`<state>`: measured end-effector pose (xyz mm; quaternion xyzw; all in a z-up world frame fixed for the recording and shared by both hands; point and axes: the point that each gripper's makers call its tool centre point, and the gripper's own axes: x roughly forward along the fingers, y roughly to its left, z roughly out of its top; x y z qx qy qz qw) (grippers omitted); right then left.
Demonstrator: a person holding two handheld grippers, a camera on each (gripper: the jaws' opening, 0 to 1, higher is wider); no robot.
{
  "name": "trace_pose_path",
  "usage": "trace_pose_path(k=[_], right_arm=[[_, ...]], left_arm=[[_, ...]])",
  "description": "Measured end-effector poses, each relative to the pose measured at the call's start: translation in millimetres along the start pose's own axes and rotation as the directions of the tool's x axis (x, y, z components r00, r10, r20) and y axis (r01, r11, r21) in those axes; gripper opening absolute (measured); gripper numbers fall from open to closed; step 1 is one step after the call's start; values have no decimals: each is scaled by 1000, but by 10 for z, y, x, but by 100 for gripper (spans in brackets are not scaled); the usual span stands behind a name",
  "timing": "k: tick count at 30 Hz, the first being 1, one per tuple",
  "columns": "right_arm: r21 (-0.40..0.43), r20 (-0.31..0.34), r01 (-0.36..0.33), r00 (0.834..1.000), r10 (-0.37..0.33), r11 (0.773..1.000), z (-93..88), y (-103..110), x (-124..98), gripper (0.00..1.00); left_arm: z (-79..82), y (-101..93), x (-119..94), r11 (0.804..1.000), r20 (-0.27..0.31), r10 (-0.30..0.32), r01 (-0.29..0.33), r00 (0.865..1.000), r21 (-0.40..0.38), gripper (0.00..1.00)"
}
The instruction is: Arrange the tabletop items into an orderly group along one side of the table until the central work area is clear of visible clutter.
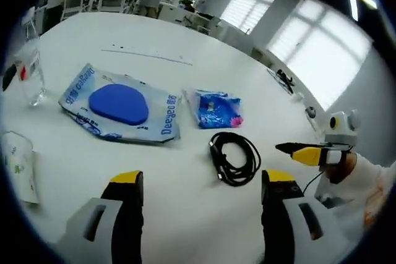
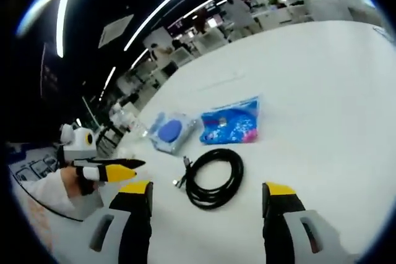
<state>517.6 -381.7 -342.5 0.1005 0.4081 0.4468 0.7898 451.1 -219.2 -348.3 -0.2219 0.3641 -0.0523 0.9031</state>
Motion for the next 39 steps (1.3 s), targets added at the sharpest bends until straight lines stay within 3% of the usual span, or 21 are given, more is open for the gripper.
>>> trace_pose_path(k=[3,4,11,17,21,29,34,39], right_arm=[[-38,-10,7,1000,-7,999,-31,0,-38,76],[-38,-10,7,1000,-8,999,-36,5,-63,76],[17,28,9,1000,-10,1000,-16,43,-137,77],[23,42,8,999,-9,1000,30,69,-162,77],[38,51,6,999,-8,999,54,81,-173,76],[40,37,12,999,-14,999,23,63,-169,76],[26,19,7,1000,-8,1000,39,84,-140,75],[12,10,0,1000,0,1000,86,151,-94,74]], left_arm=[[10,-15,-105,1000,3,12,-12,1000,20,83],[6,68,-118,1000,8,16,-16,1000,20,83],[-71,29,-185,1000,2,15,-15,1000,27,82],[-37,15,-168,1000,19,-14,14,1000,-26,82],[-48,45,-193,1000,16,-4,4,1000,-9,82],[-4,181,-281,999,40,12,-11,999,-37,80],[58,363,-332,998,63,35,-33,997,-45,80],[106,451,-347,998,51,67,-66,996,-11,80]])
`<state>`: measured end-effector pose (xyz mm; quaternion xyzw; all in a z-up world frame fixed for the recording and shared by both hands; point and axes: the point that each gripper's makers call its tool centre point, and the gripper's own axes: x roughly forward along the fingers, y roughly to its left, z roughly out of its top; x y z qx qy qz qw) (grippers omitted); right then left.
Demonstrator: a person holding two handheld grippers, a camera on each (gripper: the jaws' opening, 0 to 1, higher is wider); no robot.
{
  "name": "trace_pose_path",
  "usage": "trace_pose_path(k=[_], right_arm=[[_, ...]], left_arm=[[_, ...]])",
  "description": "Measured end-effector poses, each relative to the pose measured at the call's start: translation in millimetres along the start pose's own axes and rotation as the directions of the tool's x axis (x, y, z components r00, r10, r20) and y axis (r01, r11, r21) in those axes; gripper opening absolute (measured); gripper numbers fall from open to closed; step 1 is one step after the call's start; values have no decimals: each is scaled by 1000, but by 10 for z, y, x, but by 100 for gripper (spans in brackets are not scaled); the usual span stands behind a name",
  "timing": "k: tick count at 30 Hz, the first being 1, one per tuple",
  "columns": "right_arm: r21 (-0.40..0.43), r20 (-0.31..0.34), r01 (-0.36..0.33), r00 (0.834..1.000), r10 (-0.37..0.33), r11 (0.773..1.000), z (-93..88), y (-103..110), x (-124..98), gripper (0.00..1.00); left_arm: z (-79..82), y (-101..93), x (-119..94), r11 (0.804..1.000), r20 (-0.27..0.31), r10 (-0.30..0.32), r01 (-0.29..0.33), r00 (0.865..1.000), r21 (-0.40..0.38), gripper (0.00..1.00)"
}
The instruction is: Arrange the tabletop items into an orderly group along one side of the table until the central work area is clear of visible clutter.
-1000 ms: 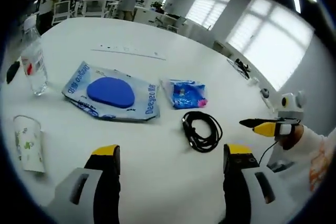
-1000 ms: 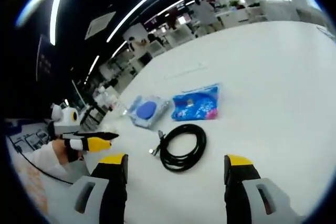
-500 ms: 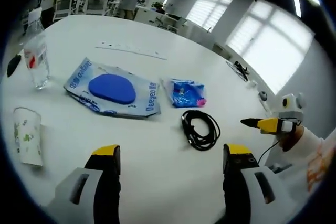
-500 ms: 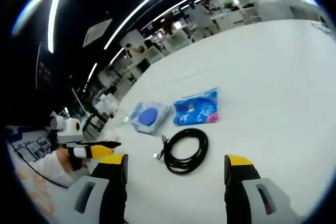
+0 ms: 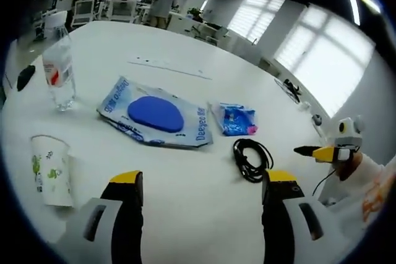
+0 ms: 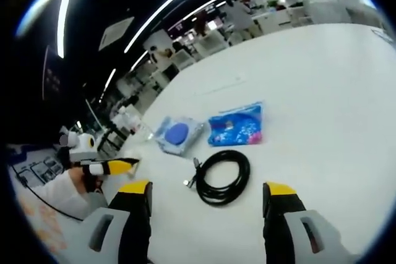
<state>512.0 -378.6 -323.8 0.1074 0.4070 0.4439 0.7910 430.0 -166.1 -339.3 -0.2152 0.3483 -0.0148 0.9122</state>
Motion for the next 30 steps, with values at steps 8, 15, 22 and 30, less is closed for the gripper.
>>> trace_pose_path(k=[8,15,22,30], right_arm=[[-23,-41,-36,999,35,999,-21,175,148,66],[-36,-84,-83,993,80,996,-5,382,321,59],[-72,-138,-137,982,126,988,96,587,641,55],[-93,-197,-166,970,145,982,131,751,1015,48]], left_arm=[[282,364,-40,998,9,48,-48,999,37,78],[537,572,-4,991,6,93,-93,996,92,72],[730,866,170,982,-32,131,-125,991,141,67],[782,1053,363,980,-79,164,-153,983,128,62]])
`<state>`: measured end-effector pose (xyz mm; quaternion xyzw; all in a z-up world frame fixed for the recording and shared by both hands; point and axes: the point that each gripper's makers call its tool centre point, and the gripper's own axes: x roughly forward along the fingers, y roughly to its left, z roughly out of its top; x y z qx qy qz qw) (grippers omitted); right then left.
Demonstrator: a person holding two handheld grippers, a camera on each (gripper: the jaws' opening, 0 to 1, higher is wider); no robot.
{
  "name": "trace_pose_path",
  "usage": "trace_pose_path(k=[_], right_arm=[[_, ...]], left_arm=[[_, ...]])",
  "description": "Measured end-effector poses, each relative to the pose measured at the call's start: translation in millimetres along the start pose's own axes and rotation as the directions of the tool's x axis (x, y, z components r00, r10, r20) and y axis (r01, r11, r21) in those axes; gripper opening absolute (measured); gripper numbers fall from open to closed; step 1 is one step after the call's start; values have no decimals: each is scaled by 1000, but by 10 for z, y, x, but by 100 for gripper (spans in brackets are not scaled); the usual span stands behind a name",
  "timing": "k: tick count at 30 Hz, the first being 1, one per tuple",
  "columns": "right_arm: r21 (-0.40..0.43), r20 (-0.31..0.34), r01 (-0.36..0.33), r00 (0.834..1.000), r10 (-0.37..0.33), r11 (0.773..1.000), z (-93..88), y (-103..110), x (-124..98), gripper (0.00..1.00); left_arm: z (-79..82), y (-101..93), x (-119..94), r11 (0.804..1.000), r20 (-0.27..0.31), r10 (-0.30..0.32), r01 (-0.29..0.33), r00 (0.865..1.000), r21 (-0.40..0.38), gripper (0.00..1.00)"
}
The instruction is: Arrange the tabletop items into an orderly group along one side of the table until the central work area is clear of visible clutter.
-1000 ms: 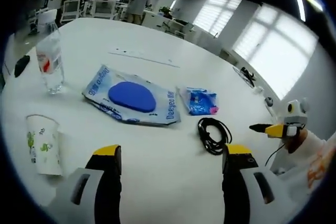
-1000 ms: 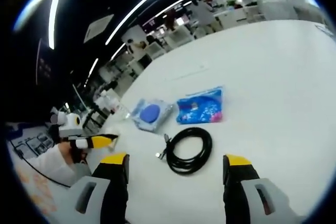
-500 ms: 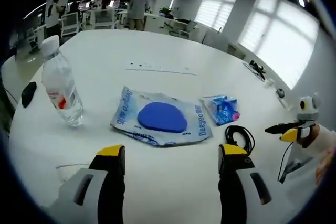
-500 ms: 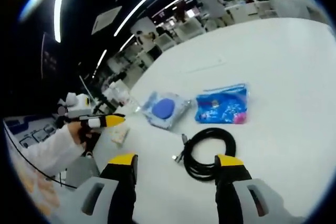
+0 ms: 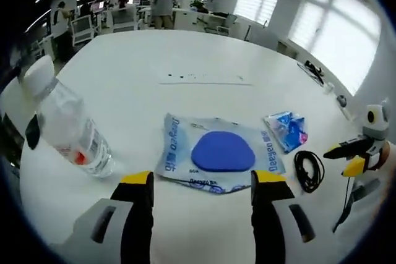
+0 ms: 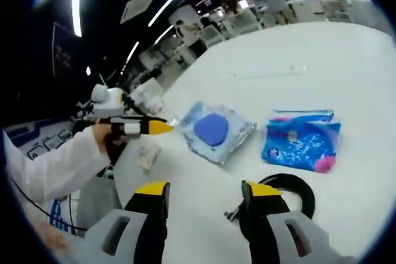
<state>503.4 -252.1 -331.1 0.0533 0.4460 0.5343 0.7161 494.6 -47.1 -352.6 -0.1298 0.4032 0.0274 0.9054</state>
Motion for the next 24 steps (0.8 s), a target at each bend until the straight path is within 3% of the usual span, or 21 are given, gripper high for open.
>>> trace_pose_path(k=[5,10,15,20,24], right_arm=[[29,-41,4,999,-3,1000,21,-72,322,42],[30,-73,24,997,-22,999,18,-44,504,37],[56,-113,59,992,-52,997,-57,-162,707,33],[164,-103,95,992,-79,982,-49,-236,772,26],[168,-113,97,991,-79,981,-39,-283,853,19]], left_arm=[[43,120,143,1000,-18,28,-28,999,-2,57],[60,246,220,998,-21,56,-57,998,-34,48],[-18,333,312,997,-55,71,-73,996,-32,45],[-44,370,355,996,-57,74,-76,996,-43,40],[-80,392,404,996,-72,77,-79,994,-32,32]])
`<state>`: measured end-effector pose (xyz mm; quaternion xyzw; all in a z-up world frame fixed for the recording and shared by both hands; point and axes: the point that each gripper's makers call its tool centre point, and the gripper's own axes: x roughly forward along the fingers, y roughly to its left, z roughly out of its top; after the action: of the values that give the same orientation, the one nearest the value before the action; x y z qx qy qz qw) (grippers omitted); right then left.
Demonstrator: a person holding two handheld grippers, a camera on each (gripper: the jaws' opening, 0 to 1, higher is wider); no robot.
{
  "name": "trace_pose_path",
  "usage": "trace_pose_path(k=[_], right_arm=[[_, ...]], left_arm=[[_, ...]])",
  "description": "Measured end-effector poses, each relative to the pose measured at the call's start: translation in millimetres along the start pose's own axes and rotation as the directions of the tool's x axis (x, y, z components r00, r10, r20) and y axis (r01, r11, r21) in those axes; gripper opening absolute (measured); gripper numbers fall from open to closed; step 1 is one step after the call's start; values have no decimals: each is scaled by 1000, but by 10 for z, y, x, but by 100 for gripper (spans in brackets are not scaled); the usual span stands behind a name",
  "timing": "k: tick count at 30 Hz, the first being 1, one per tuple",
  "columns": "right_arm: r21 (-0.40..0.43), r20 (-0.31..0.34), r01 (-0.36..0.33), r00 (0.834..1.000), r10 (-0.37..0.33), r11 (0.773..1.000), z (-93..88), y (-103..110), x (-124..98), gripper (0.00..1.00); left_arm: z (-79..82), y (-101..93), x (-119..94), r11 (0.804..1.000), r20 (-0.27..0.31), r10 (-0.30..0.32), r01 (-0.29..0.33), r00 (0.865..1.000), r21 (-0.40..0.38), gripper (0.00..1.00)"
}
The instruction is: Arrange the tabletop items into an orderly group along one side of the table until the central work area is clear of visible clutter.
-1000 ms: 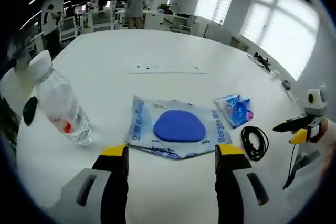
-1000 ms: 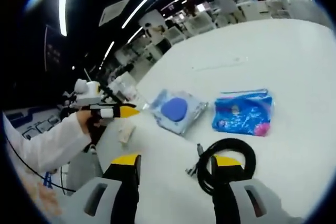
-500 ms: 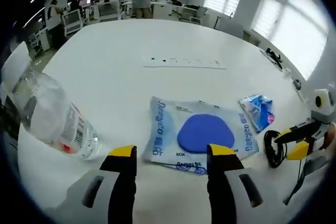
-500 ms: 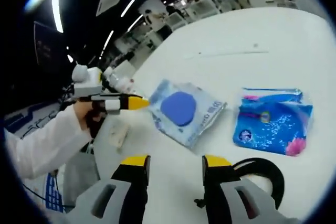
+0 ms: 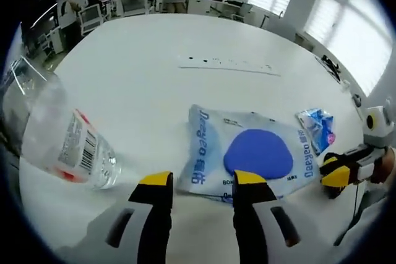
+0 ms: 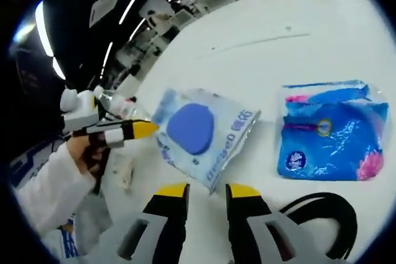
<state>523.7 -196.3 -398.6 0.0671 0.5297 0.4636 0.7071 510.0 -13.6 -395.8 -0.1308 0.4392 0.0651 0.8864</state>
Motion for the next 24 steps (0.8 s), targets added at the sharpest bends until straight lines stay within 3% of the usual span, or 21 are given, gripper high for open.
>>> trace_pose_path(k=[2,4,5,7,9,11,13,20,24], right_arm=[[-57,-42,-18,999,16,998,-66,-29,54,14],[-36,-36,-17,999,15,999,-71,-12,22,1],[-14,-17,-14,1000,14,1000,-42,5,19,2],[-81,-13,15,1000,-16,997,-28,-34,-7,0],[-91,-20,23,999,-25,996,-26,-51,9,0],[-77,-8,11,1000,-12,997,11,-27,10,0],[-80,-1,14,1000,-14,997,32,-21,-8,0],[-116,104,39,994,-27,992,349,-5,-206,0],[-147,116,58,992,-41,987,405,-80,-230,0]], left_arm=[[6,-61,-3,999,12,-24,25,1000,-34,29],[1,-47,-17,998,15,-13,14,1000,-54,24],[-7,-24,-15,999,11,-6,6,1000,-50,20],[-17,5,-30,999,9,8,-8,1000,-41,11],[-8,32,-66,999,15,12,-12,1000,-43,1],[42,10,-98,998,32,7,-5,999,-66,0],[76,-4,-133,999,41,11,-10,999,-33,0],[138,-11,-264,998,105,11,-5,994,-55,0],[74,-116,-284,998,128,8,-1,992,-59,0]])
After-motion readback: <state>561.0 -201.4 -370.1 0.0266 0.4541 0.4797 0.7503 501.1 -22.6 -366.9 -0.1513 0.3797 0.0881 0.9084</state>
